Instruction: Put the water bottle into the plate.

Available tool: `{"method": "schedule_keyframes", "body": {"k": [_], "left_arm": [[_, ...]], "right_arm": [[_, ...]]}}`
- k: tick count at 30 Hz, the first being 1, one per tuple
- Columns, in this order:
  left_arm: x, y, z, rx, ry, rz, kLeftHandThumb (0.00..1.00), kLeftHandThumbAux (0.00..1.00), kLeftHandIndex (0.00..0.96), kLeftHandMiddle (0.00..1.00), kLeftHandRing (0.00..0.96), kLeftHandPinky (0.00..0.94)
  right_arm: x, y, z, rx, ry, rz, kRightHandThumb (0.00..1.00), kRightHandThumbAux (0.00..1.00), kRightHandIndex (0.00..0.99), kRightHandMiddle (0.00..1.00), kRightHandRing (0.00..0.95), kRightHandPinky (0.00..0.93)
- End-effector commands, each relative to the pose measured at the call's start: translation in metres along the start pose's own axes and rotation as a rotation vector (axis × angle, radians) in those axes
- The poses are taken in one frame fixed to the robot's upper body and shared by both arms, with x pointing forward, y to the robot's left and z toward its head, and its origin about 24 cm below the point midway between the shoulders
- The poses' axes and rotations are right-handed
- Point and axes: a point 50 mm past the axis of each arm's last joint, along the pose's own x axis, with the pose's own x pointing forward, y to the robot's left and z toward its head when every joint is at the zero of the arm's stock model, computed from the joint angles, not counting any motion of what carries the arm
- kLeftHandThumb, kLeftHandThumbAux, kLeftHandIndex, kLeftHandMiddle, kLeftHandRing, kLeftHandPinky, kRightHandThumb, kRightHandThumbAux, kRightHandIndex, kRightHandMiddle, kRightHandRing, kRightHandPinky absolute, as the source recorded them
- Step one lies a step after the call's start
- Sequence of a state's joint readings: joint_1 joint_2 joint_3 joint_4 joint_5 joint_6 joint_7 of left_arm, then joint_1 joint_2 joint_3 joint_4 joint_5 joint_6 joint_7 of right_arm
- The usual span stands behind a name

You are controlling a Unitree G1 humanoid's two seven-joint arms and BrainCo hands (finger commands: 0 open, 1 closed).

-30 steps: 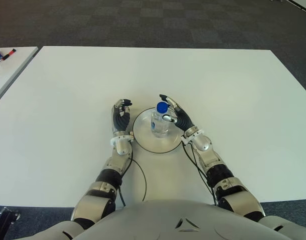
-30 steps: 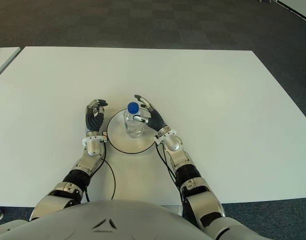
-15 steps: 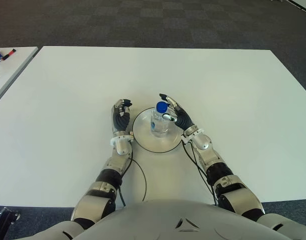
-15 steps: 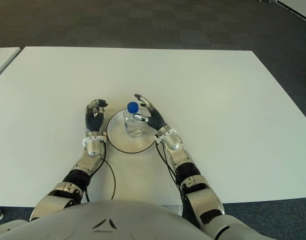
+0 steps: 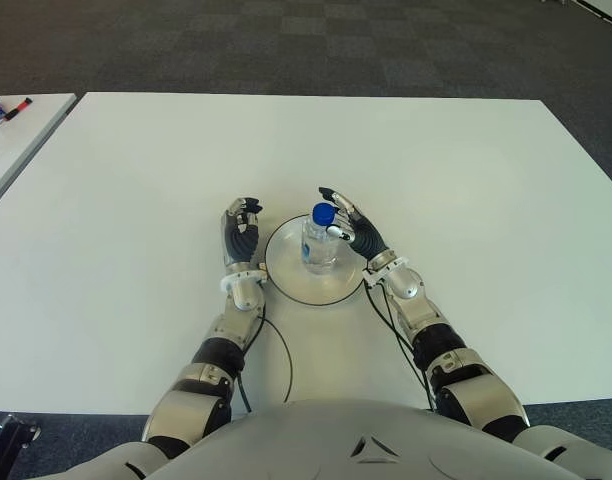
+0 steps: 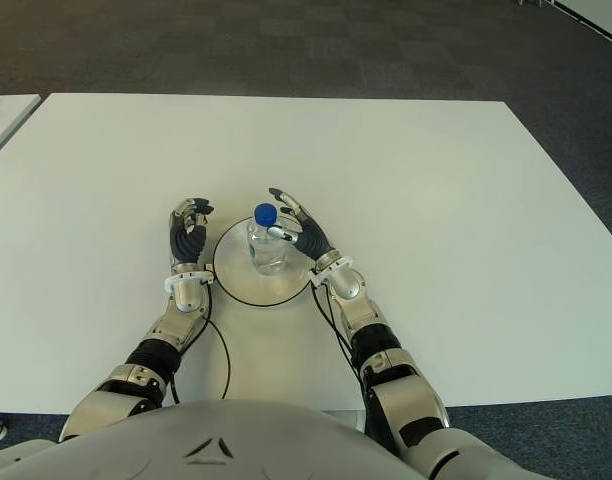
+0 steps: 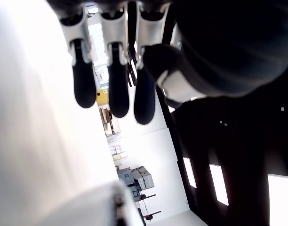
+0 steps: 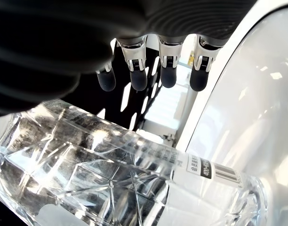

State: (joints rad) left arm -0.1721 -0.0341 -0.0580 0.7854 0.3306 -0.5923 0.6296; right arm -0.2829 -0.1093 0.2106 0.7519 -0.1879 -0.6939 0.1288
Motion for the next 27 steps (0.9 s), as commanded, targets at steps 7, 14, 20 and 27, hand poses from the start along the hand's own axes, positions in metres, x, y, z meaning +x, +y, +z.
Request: {"method": "schedule_keyframes", "body": {"k": [7,14,20,27], "left_arm": [[-0.001,-0.001,-0.001,0.012,0.019,-0.016,0.836,0.679,0.397,0.465,0.402,0.429],[-0.001,-0.001,-0.001,0.014,0.017,-0.017,0.836,0.679,0.398,0.464,0.394,0.416],[-0.001,-0.001,-0.001,0.016,0.013,-0.020,0.836,0.678,0.404,0.460,0.386,0.413],[-0.001,0.002,-0.003,0.030,0.013,-0.021,0.836,0.677,0.406,0.460,0.393,0.426]], "right_arm": [[-0.006,0.002,-0.011,0.014,0.074,0.011,0.513,0.272,0.000,0.000,0.000,0.094],[-0.005,0.003,-0.011,0.014,0.080,0.008,0.482,0.280,0.000,0.000,0.000,0.083],[-0.005,0.002,-0.011,0.017,0.077,0.007,0.474,0.293,0.000,0.000,0.000,0.079],[-0.010,-0.033,0.019,0.000,-0.073,-0.076,0.448,0.357,0.000,0.000,0.000,0.076]]}}
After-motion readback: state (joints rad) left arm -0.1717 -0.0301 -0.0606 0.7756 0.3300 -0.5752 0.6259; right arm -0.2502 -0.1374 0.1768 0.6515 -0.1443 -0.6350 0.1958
